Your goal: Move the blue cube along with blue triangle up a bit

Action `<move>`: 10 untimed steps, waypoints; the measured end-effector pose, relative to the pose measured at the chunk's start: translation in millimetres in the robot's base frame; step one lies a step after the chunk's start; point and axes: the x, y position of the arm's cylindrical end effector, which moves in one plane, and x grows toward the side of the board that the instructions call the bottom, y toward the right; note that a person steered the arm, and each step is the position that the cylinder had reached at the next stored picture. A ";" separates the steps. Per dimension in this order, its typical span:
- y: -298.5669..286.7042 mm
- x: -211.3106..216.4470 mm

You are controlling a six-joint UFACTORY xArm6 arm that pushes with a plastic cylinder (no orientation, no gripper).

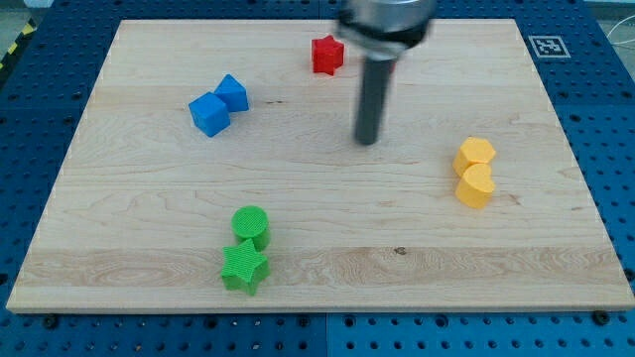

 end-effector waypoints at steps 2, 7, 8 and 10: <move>-140.8 9.8; -171.2 -62.6; -155.0 -67.7; -129.5 -45.2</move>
